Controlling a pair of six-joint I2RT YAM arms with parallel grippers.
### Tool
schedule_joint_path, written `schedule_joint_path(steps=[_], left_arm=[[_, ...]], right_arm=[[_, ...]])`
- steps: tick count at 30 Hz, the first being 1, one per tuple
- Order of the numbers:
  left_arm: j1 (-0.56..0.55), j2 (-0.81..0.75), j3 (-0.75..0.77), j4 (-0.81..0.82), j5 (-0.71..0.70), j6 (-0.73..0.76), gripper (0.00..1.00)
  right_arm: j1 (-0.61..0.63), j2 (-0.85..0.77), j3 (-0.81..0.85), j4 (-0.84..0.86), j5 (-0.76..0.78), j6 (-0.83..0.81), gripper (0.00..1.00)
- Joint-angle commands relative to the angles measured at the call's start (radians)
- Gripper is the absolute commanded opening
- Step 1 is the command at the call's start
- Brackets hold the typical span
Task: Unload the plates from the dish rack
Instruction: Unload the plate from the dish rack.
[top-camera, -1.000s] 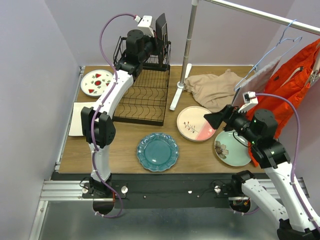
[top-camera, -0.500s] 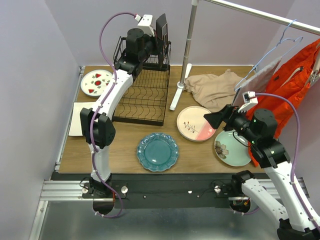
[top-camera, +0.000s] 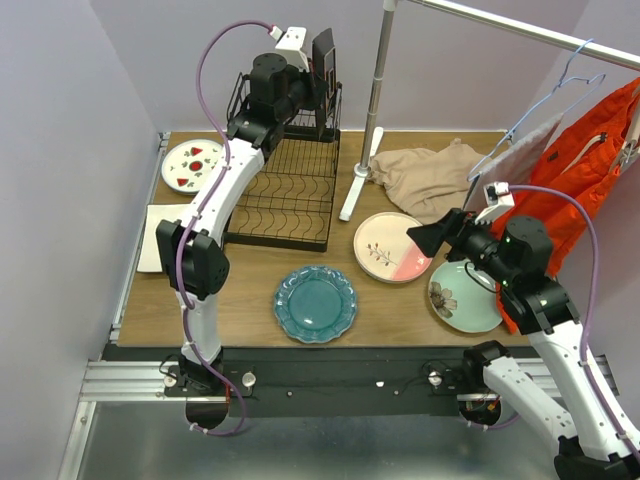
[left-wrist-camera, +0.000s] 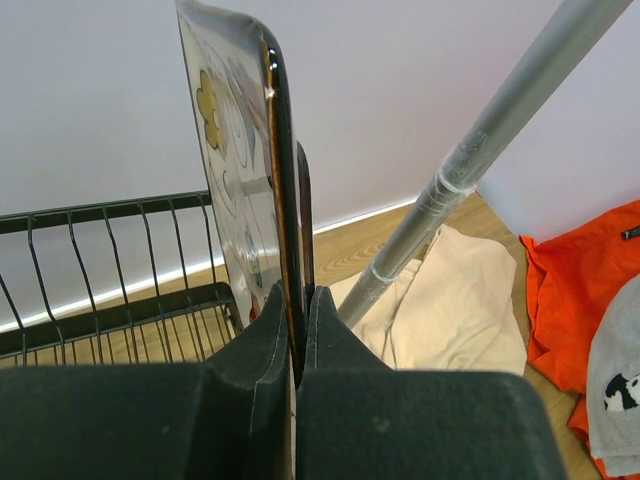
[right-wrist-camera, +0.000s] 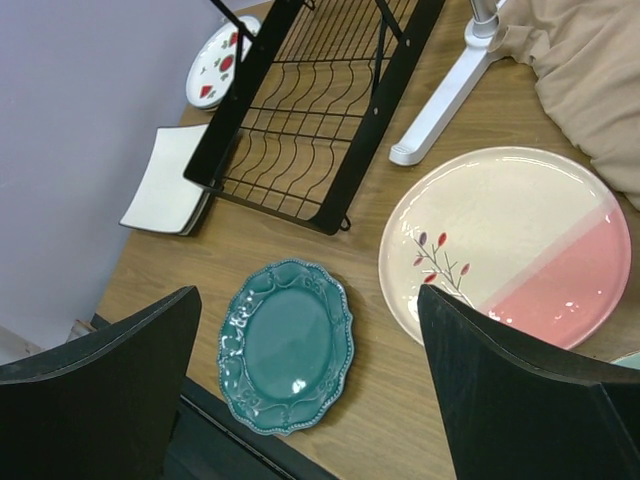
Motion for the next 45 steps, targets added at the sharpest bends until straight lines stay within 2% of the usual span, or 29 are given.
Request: schedule_joint_path(steps=[1,21,28,39,45], left_arm=[[-0.012,-0.144,0.068,0.155,0.067,0.049,0.00],[-0.012,-0.215,0.045,0.222,0.096,0.097,0.00],[-0.014,-0.241,-0.011,0.265,0.093,0.100,0.00],[-0.018,-0.281,-0.086,0.311,0.067,0.213,0.00],[-0.047,-0.341,-0.096,0.269,0.020,0.342,0.00]], right_arm=[[-0.001,0.009,0.009,-0.024,0.030,-0.002,0.97],[-0.001,0.021,0.026,-0.027,0.035,0.004,0.96],[-0.001,0.011,0.026,-0.032,0.036,0.006,0.96],[-0.002,0.008,0.033,-0.043,0.047,0.001,0.96],[-0.001,0.017,0.035,-0.044,0.036,0.014,0.96]])
